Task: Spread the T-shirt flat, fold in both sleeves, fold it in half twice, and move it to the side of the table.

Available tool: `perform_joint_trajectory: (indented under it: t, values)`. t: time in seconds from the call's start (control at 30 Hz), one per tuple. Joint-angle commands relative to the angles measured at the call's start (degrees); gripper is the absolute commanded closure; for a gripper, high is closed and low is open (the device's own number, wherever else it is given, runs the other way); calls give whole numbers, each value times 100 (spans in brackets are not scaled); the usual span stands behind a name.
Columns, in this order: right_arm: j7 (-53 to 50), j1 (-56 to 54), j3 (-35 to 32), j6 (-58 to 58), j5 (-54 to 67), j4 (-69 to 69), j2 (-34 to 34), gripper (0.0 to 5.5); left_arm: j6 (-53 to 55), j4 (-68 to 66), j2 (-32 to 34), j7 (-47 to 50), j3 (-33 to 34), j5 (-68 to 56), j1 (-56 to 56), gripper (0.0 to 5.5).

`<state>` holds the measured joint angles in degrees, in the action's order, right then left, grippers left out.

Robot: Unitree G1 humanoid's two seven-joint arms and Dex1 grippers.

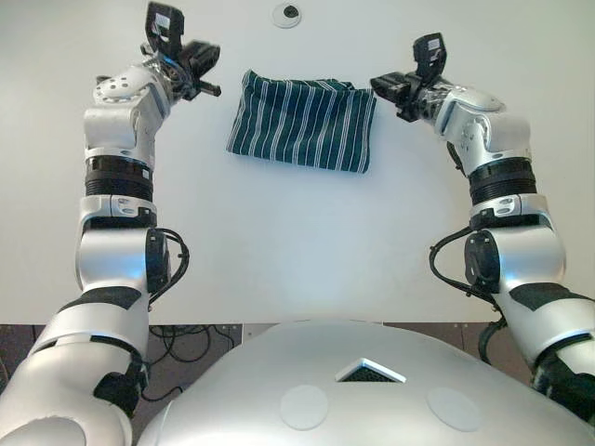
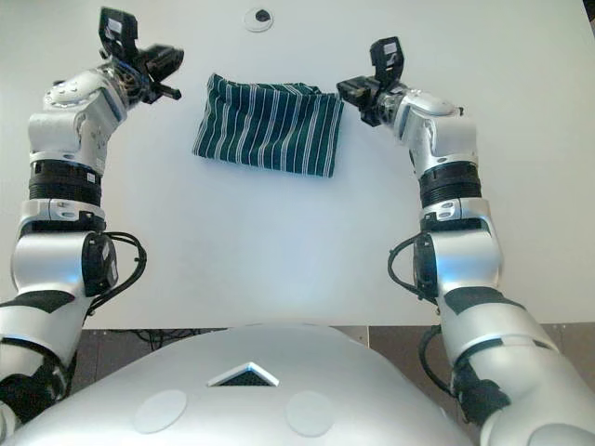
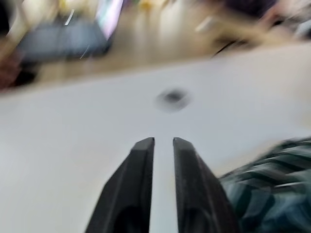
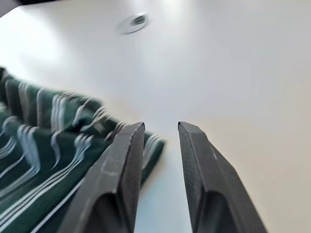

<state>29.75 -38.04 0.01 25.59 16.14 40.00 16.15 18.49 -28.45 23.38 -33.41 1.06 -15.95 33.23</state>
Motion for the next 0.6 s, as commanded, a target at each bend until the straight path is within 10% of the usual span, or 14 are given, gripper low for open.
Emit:
perform_joint_trajectory:
  t: [0.03, 0.3, 0.6]
  values:
    - [380, 152, 166, -286, 6, -913, -202, 479, 379, 1521, -42, -1032, -240, -620, -750, 547]
    - [1434, 790, 1308, -117, -173, -2107, -479, 548, 227, 679, -186, -963, -996, 325, -550, 550]
    - [272, -278, 963, -979, -642, 595, -1512, 548, -980, -2002, -728, 292, -282, 653, 443, 550]
